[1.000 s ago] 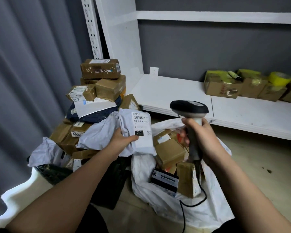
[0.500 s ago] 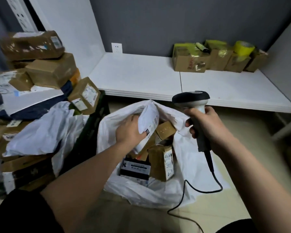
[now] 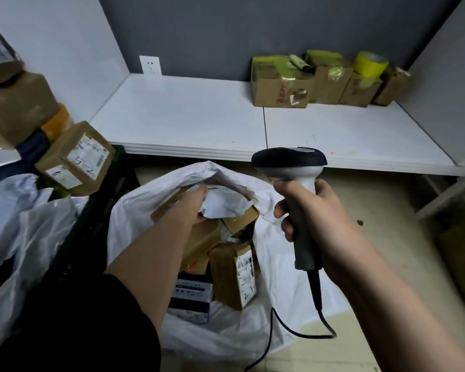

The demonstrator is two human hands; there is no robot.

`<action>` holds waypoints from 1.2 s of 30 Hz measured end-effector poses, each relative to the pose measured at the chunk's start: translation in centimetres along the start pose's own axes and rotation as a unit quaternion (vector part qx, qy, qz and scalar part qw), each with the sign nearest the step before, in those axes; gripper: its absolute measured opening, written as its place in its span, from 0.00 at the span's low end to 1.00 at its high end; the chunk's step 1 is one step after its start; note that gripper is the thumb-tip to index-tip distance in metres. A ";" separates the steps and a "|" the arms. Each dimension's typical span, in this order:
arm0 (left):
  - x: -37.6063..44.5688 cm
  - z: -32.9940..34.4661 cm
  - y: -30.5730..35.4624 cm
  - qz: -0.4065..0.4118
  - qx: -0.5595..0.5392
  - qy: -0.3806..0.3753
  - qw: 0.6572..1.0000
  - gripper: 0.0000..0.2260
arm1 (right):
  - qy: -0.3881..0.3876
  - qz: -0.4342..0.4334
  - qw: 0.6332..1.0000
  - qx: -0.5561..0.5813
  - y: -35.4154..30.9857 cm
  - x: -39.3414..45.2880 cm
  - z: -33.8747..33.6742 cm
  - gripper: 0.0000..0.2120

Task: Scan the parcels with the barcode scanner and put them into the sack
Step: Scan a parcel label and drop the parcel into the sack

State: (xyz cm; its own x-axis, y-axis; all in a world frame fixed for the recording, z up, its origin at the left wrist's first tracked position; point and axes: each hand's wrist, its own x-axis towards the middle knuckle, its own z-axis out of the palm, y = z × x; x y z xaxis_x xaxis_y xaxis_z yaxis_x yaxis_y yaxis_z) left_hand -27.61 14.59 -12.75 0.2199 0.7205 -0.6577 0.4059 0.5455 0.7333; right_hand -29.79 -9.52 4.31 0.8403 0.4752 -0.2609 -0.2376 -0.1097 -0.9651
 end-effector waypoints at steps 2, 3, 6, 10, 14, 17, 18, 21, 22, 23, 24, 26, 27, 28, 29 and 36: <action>0.6 -0.1 -0.2 0.072 0.089 0.067 0.991 0.16 | 0.000 -0.001 1.000 0.002 0.0 0.1 0.2 0.18; 1.2 0.3 -0.5 0.097 0.076 0.067 0.990 0.18 | -0.001 -0.002 1.000 0.002 0.0 0.1 0.4 0.18; 2.2 0.1 -0.6 0.106 0.043 -0.058 0.992 0.28 | -0.014 -0.004 1.000 0.004 0.0 -0.4 0.8 0.16; 0.6 -3.5 0.2 0.228 0.095 -0.074 0.966 0.10 | -0.032 0.002 0.999 0.002 -0.3 -1.3 2.3 0.14; -2.5 -9.6 1.1 0.282 0.204 -0.058 0.936 0.13 | -0.050 -0.006 0.999 0.015 -0.7 -2.4 5.4 0.15; -5.8 -15.9 1.8 0.316 0.267 -0.022 0.910 0.09 | -0.080 -0.013 0.996 0.026 -1.4 -3.9 8.5 0.13; -6.7 -17.7 2.1 0.329 0.287 -0.005 0.900 0.08 | -0.092 -0.017 0.995 0.028 -1.5 -4.4 9.5 0.12; -10.3 -24.1 2.4 0.361 0.350 0.068 0.862 0.07 | -0.137 -0.023 0.990 0.029 -1.5 -6.5 13.4 0.11; -11.2 -26.1 2.4 0.368 0.363 0.094 0.851 0.07 | -0.151 -0.023 0.988 0.028 -1.4 -7.2 14.7 0.12; -11.9 -27.7 2.3 0.373 0.372 0.115 0.843 0.07 | -0.163 -0.021 0.986 0.027 -1.2 -7.8 15.8 0.11; -12.5 -29.7 2.2 0.381 0.378 0.133 0.833 0.08 | -0.176 -0.019 0.984 0.021 -0.9 -8.5 17.1 0.11; -13.3 -33.1 1.9 0.385 0.405 0.162 0.813 0.14 | -0.204 -0.012 0.979 0.012 -0.3 -9.7 19.0 0.12; -13.3 -34.7 1.6 0.373 0.427 0.178 0.804 0.18 | -0.216 -0.007 0.976 0.011 0.0 -10.2 19.9 0.12; -13.1 -36.0 1.4 0.352 0.447 0.195 0.799 0.22 | -0.223 -0.001 0.975 0.008 0.4 -10.4 20.6 0.12; -12.9 -37.4 1.1 0.320 0.456 0.209 0.804 0.27 | -0.226 0.003 0.974 0.002 0.6 -10.7 21.4 0.12; -10.8 -40.8 -0.1 0.152 0.464 0.145 0.861 0.50 | -0.217 0.002 0.976 -0.018 1.7 -10.7 24.7 0.12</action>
State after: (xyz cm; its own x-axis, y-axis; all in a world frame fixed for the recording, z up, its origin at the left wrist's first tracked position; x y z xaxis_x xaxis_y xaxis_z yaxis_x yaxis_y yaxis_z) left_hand -66.19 24.23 1.29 0.2650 0.9193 -0.2909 0.9320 -0.1669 0.3217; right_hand -51.25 6.81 6.03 0.5523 0.7989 -0.2384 -0.2162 -0.1389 -0.9664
